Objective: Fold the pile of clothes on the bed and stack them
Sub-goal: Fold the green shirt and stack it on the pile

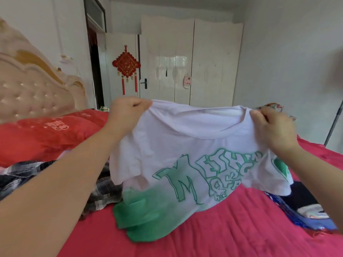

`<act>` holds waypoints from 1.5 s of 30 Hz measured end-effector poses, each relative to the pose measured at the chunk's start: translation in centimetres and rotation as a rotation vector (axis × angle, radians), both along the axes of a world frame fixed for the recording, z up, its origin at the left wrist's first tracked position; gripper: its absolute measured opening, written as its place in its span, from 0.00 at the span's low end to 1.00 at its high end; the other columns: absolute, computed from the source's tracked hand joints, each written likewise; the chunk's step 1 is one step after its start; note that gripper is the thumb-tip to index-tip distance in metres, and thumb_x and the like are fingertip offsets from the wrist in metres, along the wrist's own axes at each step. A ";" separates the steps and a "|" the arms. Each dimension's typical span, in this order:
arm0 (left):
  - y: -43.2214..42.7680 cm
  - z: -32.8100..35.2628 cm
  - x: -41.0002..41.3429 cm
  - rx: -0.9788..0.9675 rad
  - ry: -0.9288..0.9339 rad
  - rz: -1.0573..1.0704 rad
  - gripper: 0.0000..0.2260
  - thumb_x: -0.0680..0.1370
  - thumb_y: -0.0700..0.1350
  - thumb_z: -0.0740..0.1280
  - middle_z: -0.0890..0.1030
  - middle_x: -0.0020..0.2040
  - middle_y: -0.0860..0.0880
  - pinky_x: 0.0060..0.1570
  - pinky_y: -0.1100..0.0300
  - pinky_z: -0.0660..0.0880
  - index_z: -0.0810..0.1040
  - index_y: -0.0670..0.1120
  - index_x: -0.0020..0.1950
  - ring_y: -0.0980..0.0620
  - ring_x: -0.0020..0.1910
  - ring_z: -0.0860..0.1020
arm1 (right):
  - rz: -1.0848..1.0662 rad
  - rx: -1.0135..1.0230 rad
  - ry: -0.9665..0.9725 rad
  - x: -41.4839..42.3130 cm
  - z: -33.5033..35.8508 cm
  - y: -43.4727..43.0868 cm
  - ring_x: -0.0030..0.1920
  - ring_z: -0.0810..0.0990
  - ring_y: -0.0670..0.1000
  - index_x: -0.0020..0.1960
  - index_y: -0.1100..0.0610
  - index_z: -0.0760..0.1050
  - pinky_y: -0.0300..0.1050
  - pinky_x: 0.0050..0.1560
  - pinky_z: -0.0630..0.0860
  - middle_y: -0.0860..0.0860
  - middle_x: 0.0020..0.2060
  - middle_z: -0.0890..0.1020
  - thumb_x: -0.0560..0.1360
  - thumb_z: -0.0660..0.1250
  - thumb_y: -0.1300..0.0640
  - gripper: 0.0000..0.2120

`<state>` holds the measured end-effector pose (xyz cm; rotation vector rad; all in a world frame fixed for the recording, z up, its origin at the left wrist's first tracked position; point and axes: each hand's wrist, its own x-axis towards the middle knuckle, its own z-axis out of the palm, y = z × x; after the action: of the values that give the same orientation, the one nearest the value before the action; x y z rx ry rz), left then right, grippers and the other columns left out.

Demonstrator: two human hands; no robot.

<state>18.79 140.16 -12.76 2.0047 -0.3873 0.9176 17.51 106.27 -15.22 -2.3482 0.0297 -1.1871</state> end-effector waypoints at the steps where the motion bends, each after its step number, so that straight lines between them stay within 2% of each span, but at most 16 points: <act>1: 0.1 1.2 -0.4 -0.064 -0.014 -0.006 0.13 0.76 0.46 0.67 0.73 0.36 0.48 0.36 0.62 0.65 0.74 0.42 0.34 0.55 0.37 0.70 | 0.005 0.015 -0.029 -0.3 1.1 0.1 0.37 0.71 0.58 0.36 0.54 0.69 0.47 0.36 0.63 0.56 0.32 0.73 0.77 0.58 0.48 0.14; 4: 0.4 4.8 -1.8 -0.114 -0.106 0.018 0.08 0.77 0.47 0.66 0.72 0.39 0.47 0.34 0.68 0.65 0.73 0.45 0.39 0.54 0.40 0.69 | 0.015 0.042 -0.146 -1.5 4.9 0.6 0.37 0.70 0.57 0.38 0.54 0.71 0.45 0.36 0.60 0.54 0.31 0.72 0.77 0.59 0.49 0.13; 6: 0.6 7.1 -3.1 -0.071 -0.198 0.081 0.13 0.77 0.48 0.65 0.70 0.35 0.47 0.34 0.61 0.63 0.70 0.43 0.36 0.55 0.37 0.67 | 0.019 0.028 -0.232 -2.7 7.5 0.8 0.36 0.69 0.56 0.39 0.57 0.73 0.46 0.35 0.58 0.54 0.30 0.72 0.78 0.58 0.49 0.14; 8: 1.0 8.9 -4.4 -0.055 -0.287 0.133 0.18 0.77 0.49 0.65 0.66 0.31 0.48 0.34 0.59 0.61 0.70 0.37 0.34 0.55 0.32 0.64 | 0.002 -0.007 -0.303 -3.8 9.9 0.7 0.37 0.71 0.59 0.42 0.61 0.74 0.48 0.34 0.61 0.58 0.33 0.75 0.78 0.58 0.48 0.17; 11: 1.6 11.0 -6.5 0.016 -0.410 0.168 0.18 0.76 0.51 0.64 0.65 0.27 0.51 0.31 0.64 0.61 0.72 0.39 0.33 0.59 0.27 0.63 | -0.036 -0.061 -0.403 -5.4 12.8 0.3 0.40 0.74 0.62 0.44 0.62 0.75 0.51 0.39 0.68 0.61 0.36 0.77 0.77 0.57 0.46 0.20; 14: 2.2 12.6 -8.0 0.098 -0.500 0.197 0.20 0.76 0.52 0.63 0.69 0.31 0.45 0.33 0.57 0.61 0.75 0.35 0.36 0.57 0.29 0.62 | -0.020 -0.073 -0.467 -6.5 14.9 -0.2 0.40 0.74 0.62 0.44 0.61 0.74 0.52 0.41 0.70 0.60 0.36 0.77 0.76 0.57 0.44 0.20; 16: 2.4 13.3 -8.3 0.148 -0.498 0.215 0.21 0.76 0.53 0.62 0.69 0.30 0.43 0.32 0.57 0.60 0.72 0.36 0.34 0.57 0.28 0.63 | -0.009 -0.091 -0.481 -6.6 15.7 -0.5 0.40 0.74 0.61 0.43 0.61 0.75 0.51 0.40 0.70 0.60 0.36 0.77 0.75 0.57 0.43 0.20; 19: 2.3 12.7 -7.0 0.225 -0.410 0.245 0.20 0.76 0.53 0.64 0.74 0.32 0.38 0.31 0.59 0.61 0.74 0.36 0.35 0.50 0.32 0.68 | 0.006 -0.148 -0.419 -5.5 15.1 -0.4 0.38 0.73 0.59 0.43 0.60 0.76 0.47 0.37 0.65 0.60 0.35 0.78 0.76 0.58 0.44 0.20; 22: 1.8 9.5 -4.0 0.238 -0.250 0.225 0.18 0.77 0.52 0.65 0.80 0.39 0.38 0.39 0.55 0.69 0.79 0.36 0.39 0.41 0.40 0.77 | 0.014 -0.220 -0.280 -2.9 11.9 -0.2 0.35 0.70 0.56 0.42 0.60 0.76 0.46 0.34 0.60 0.59 0.34 0.77 0.77 0.59 0.44 0.19; 24: 1.4 6.2 -1.7 0.254 -0.124 0.199 0.19 0.76 0.52 0.65 0.80 0.39 0.38 0.42 0.51 0.72 0.79 0.36 0.38 0.40 0.40 0.77 | 0.046 -0.242 -0.155 -0.6 8.8 -0.1 0.35 0.70 0.55 0.41 0.58 0.75 0.45 0.32 0.61 0.56 0.33 0.76 0.78 0.58 0.45 0.17; 28: 1.0 -1.1 3.0 0.274 0.074 0.182 0.19 0.76 0.53 0.65 0.76 0.31 0.47 0.38 0.53 0.68 0.72 0.46 0.28 0.45 0.36 0.74 | 0.055 -0.252 0.070 4.4 1.7 -0.1 0.35 0.71 0.54 0.37 0.52 0.72 0.44 0.32 0.62 0.50 0.31 0.73 0.77 0.58 0.43 0.16; 31: 0.9 -6.4 6.7 0.316 0.204 0.220 0.19 0.76 0.55 0.64 0.72 0.30 0.54 0.34 0.57 0.63 0.69 0.51 0.27 0.50 0.36 0.72 | 0.037 -0.287 0.198 8.2 -3.7 -0.1 0.34 0.74 0.55 0.33 0.53 0.67 0.43 0.29 0.60 0.48 0.27 0.72 0.77 0.57 0.42 0.19; 33: 0.9 -10.0 9.4 0.350 0.278 0.250 0.19 0.77 0.56 0.63 0.71 0.30 0.55 0.35 0.58 0.61 0.68 0.51 0.28 0.50 0.37 0.71 | 0.047 -0.291 0.291 10.9 -7.3 0.0 0.35 0.75 0.56 0.35 0.53 0.68 0.44 0.30 0.61 0.48 0.28 0.73 0.77 0.57 0.43 0.19; 38: 1.0 -18.4 16.1 0.470 0.426 0.308 0.16 0.78 0.57 0.60 0.76 0.40 0.49 0.41 0.57 0.66 0.71 0.51 0.34 0.46 0.47 0.75 | 0.040 -0.258 0.476 18.0 -15.5 1.5 0.40 0.75 0.55 0.37 0.49 0.70 0.44 0.34 0.63 0.48 0.32 0.73 0.78 0.56 0.42 0.16; 42: 1.1 -24.2 20.1 0.526 0.555 0.376 0.17 0.79 0.58 0.58 0.80 0.46 0.47 0.46 0.54 0.71 0.78 0.47 0.44 0.45 0.51 0.76 | 0.003 -0.294 0.562 22.6 -21.2 3.1 0.44 0.78 0.58 0.44 0.56 0.74 0.44 0.35 0.64 0.54 0.37 0.78 0.79 0.55 0.46 0.16; 45: 0.4 -28.5 21.4 0.698 0.522 0.458 0.16 0.79 0.57 0.57 0.79 0.56 0.49 0.54 0.53 0.68 0.77 0.50 0.57 0.45 0.58 0.73 | -0.022 -0.336 0.576 24.4 -25.0 4.8 0.55 0.75 0.58 0.53 0.57 0.77 0.50 0.52 0.67 0.57 0.50 0.79 0.79 0.55 0.46 0.18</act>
<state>40.17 140.58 -41.26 2.9530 0.0777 0.5022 41.86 111.07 -40.22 -2.9191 0.0563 -0.5139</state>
